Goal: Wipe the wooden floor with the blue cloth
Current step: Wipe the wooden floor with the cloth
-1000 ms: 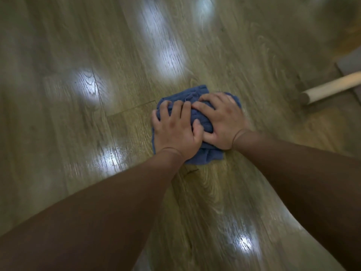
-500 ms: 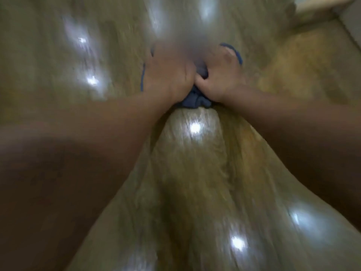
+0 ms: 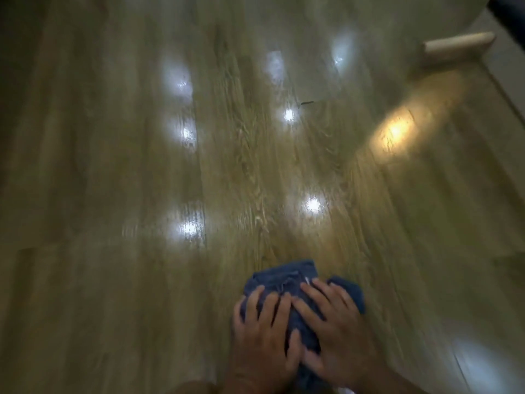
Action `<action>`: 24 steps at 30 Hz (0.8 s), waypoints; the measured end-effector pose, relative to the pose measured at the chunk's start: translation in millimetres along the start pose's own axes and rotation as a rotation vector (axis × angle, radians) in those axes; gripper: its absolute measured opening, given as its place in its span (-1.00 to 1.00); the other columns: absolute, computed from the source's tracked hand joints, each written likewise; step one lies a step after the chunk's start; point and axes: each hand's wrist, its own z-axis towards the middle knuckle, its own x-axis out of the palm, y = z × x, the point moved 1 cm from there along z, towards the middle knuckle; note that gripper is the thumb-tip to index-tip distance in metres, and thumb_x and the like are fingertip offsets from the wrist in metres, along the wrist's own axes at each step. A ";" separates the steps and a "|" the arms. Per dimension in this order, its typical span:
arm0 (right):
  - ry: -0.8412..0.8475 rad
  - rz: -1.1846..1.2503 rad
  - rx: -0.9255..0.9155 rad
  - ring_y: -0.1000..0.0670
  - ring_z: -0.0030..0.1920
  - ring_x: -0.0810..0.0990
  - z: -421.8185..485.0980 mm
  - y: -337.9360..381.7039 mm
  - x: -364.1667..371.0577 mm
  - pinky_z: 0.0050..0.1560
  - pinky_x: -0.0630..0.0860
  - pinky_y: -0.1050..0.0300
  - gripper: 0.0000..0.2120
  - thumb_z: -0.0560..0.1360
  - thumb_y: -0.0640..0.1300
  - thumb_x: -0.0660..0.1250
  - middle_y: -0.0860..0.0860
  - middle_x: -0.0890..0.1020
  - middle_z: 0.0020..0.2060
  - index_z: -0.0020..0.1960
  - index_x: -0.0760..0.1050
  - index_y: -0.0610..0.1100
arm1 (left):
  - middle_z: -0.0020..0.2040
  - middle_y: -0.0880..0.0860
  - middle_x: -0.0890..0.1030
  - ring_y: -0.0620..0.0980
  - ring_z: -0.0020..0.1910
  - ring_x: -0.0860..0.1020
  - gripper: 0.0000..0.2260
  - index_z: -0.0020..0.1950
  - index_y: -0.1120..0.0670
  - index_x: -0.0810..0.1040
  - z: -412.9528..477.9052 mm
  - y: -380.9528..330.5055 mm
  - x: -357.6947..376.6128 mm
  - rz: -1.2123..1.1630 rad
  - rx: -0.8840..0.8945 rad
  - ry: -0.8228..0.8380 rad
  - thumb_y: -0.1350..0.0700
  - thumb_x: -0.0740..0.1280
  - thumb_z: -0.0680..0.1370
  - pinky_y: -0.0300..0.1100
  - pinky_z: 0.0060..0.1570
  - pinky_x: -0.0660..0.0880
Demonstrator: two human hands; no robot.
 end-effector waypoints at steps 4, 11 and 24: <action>-0.010 -0.067 -0.100 -0.12 0.38 0.46 53.1 -23.3 -10.9 0.50 0.18 -0.04 -0.45 0.43 0.24 0.31 -0.06 0.54 0.33 0.35 0.47 0.02 | 0.19 0.05 0.58 0.18 0.28 0.44 -0.52 0.21 0.07 0.62 44.6 14.0 -5.3 -0.075 -0.017 -0.029 -0.14 0.28 0.39 0.29 0.16 0.46; -0.105 -0.146 -0.093 -0.20 0.22 0.55 300.5 -69.7 -32.7 0.35 0.35 -0.13 -0.43 0.41 0.16 0.35 -0.14 0.58 0.24 0.30 0.56 -0.14 | 0.22 0.08 0.59 0.23 0.32 0.44 -0.51 0.30 0.12 0.57 262.8 121.5 -58.7 -0.054 -0.025 -0.184 -0.11 0.14 0.51 0.15 0.28 0.34; -0.123 -0.263 -0.110 -0.23 0.28 0.47 662.9 -169.8 -66.9 0.28 0.33 -0.10 -0.41 0.53 0.22 0.09 -0.17 0.52 0.29 0.45 0.38 -0.08 | 0.31 -0.01 0.52 0.08 0.36 0.35 -0.59 0.30 0.02 0.50 598.0 258.2 -124.1 0.080 -0.118 -0.229 -0.10 0.03 0.60 -0.01 0.28 0.25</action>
